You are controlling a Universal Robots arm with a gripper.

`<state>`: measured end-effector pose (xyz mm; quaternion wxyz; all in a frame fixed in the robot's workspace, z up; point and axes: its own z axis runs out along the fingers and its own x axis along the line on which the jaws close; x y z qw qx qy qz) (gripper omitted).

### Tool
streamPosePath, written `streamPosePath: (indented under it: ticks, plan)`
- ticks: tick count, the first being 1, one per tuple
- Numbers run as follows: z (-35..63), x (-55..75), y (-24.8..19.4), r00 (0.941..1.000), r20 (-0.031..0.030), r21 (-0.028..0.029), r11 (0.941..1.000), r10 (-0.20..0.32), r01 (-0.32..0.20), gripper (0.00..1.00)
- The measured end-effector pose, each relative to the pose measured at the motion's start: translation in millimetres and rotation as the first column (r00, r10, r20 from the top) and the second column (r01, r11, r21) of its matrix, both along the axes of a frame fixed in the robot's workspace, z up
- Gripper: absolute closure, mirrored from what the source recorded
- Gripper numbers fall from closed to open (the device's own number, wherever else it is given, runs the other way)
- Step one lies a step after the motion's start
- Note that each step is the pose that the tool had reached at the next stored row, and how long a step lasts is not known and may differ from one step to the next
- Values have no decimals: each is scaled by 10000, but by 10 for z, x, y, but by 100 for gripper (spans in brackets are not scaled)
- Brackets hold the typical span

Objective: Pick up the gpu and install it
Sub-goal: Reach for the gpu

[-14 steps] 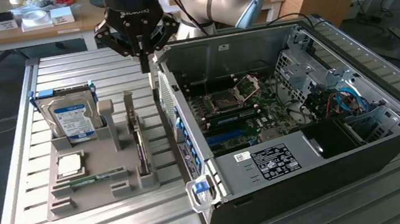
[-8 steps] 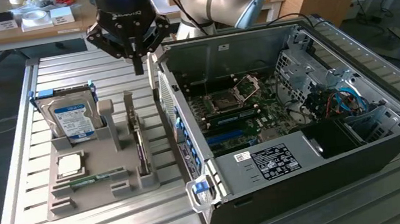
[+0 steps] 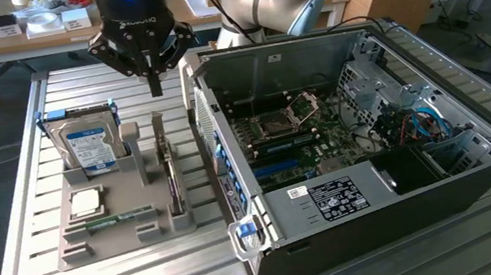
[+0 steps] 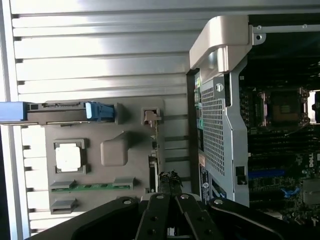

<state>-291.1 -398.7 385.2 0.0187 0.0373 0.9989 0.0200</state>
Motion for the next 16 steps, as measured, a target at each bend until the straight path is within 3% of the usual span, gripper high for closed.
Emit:
streamPosePath:
  ticks: [11, 16]
  plan:
    - [-1, -32, 0, 10000, -1, 0, 10000, 1, -1, 89]
    - [-1, -33, -70, 10000, -1, 0, 10000, 1, -1, 89]
